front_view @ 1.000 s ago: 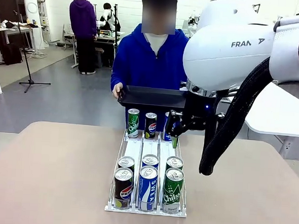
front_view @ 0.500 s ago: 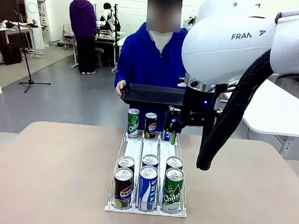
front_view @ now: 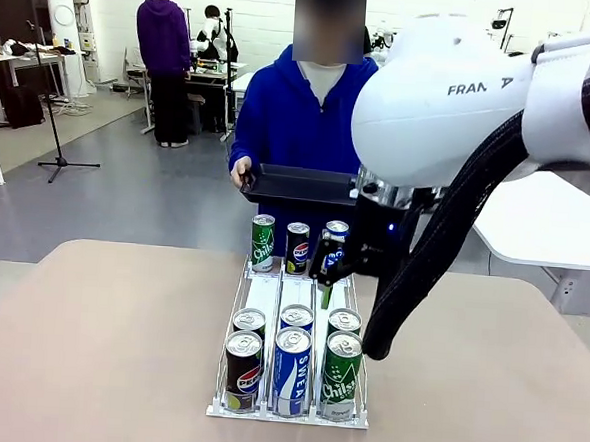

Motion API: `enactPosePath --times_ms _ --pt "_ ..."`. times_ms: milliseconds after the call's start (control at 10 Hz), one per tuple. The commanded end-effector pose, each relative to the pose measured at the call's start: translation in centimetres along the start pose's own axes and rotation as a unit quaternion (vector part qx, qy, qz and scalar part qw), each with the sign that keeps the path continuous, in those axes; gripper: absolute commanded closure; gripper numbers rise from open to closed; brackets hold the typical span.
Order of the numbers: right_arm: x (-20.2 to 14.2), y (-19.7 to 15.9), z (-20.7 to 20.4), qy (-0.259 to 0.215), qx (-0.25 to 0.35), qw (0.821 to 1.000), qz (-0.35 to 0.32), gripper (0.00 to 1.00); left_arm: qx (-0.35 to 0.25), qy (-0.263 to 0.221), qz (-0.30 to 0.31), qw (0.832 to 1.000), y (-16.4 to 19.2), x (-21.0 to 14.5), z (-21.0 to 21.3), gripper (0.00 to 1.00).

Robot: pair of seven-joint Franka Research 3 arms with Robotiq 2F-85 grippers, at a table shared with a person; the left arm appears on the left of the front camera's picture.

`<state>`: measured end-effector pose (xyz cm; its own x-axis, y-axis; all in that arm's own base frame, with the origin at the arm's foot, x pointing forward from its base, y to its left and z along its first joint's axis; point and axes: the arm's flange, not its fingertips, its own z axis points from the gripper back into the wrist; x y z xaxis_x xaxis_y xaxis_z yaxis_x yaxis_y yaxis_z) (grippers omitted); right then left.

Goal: Retrieve and hand over the desired beverage to the person.
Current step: Pick up a can of the same type that the person held from the Automatic Can Dispenser.

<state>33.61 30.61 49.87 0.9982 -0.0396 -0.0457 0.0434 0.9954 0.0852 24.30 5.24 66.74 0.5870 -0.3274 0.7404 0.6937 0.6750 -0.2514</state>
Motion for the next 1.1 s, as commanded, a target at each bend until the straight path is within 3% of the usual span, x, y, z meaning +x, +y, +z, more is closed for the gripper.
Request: enactPosePath --times_ms 0,1000 --pt "-1.6 0.3 -1.5 0.01 0.005 0.999 -0.04 0.0 -0.007 -0.002 -0.008 1.0 0.1 0.0 0.1 0.0" --pt "-0.2 0.0 -7.4 -0.002 -0.002 0.999 -0.032 0.0 -0.007 -0.002 -0.008 1.0 0.1 0.0 0.1 0.0"
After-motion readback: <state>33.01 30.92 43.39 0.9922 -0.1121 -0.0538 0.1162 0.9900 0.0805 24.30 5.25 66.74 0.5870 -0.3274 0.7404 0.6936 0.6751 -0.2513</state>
